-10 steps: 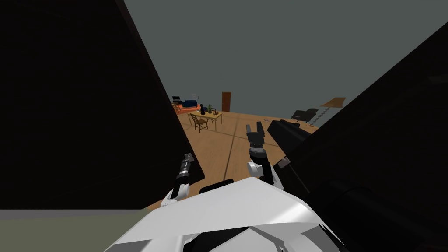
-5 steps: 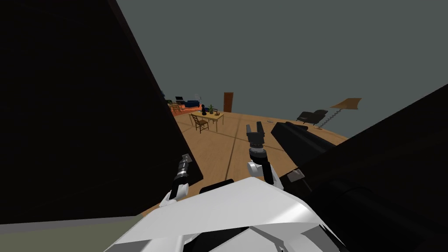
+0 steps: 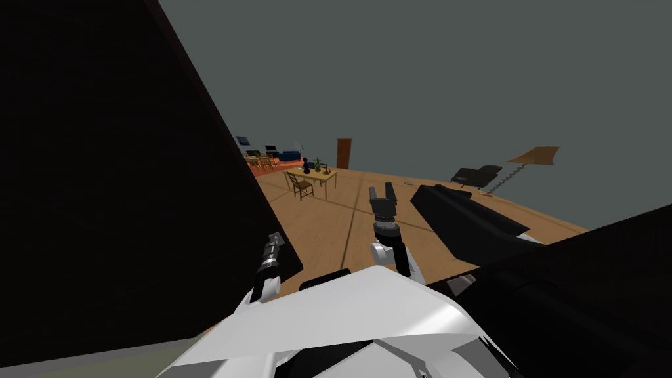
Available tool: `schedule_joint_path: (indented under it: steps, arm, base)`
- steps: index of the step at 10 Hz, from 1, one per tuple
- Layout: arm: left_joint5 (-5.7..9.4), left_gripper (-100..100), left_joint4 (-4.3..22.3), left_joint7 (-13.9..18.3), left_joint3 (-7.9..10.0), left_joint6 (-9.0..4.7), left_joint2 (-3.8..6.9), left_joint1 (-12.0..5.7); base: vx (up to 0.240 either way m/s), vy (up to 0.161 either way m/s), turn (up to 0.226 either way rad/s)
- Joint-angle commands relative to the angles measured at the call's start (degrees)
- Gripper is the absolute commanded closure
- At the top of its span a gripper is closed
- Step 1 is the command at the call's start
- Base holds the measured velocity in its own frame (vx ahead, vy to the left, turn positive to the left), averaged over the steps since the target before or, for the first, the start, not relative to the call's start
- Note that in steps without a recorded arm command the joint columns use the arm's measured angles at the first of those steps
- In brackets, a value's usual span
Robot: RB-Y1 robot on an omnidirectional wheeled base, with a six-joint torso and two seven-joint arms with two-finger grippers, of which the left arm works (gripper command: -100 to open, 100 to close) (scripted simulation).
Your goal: Push the door open
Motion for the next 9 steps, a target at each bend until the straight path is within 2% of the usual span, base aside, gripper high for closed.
schedule_joint_path:
  steps: [1,9]
  arm:
    - [0.61,100,-0.24,-0.50,1.24,-0.14,0.46,-0.22]
    - [2.81,100,-0.23,-1.90,5.34,-0.24,0.53,0.02]
  base:
    - [0.197,-0.019,0.044]
    - [0.177,-0.038,0.048]
